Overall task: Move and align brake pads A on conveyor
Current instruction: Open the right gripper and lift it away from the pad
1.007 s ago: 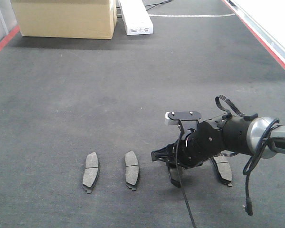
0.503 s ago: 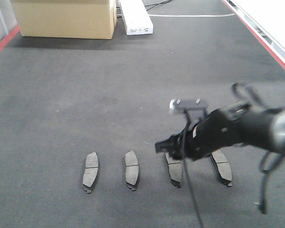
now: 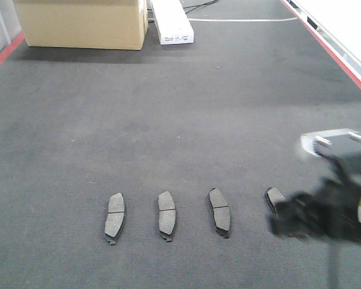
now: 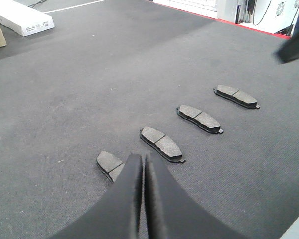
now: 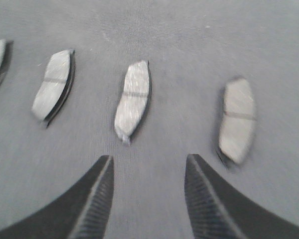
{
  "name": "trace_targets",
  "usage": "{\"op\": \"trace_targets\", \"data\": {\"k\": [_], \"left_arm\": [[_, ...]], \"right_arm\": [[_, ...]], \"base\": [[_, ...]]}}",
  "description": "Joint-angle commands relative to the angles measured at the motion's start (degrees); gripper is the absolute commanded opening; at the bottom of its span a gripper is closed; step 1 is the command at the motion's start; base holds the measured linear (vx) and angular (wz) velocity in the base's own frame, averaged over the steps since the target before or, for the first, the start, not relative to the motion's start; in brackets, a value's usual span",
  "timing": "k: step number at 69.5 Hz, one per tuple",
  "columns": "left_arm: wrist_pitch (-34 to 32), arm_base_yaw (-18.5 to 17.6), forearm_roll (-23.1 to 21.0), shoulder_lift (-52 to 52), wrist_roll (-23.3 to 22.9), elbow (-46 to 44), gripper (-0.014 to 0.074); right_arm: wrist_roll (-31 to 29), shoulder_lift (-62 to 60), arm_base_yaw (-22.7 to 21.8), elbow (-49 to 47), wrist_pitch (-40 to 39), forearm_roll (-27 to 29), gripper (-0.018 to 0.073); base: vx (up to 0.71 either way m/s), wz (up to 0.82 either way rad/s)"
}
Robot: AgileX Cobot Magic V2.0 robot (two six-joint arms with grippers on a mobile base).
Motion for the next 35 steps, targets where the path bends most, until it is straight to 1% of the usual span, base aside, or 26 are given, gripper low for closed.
{"op": "trace_targets", "data": {"k": [1, 12, 17, 31, 35], "left_arm": [[-4.29, 0.11, -0.10, 0.46, -0.19, -1.41, -0.0006], [-4.29, 0.11, -0.10, 0.46, -0.19, -1.41, -0.0006], [-4.29, 0.11, -0.10, 0.46, -0.19, -1.41, -0.0006], [-4.29, 0.11, -0.10, 0.46, -0.19, -1.41, -0.0006], [-4.29, 0.11, -0.10, 0.46, -0.19, -1.41, -0.0006]], "right_arm": [[-0.75, -8.34, -0.15, 2.35, -2.05, -0.79, 0.0302], [-2.86, -20.50, -0.15, 8.78, -2.56, -2.37, 0.0299], [-2.86, -25.87, -0.15, 11.54, -2.56, -3.45, 0.0299], [-2.86, -35.66, -0.15, 16.25, -2.86, -4.05, 0.0299], [-2.86, -37.25, -0.15, 16.97, -3.45, -4.47, 0.0281]], "base": [[0.00, 0.00], [0.00, 0.00], [0.00, 0.00], [0.00, 0.00], [0.00, 0.00]]}}
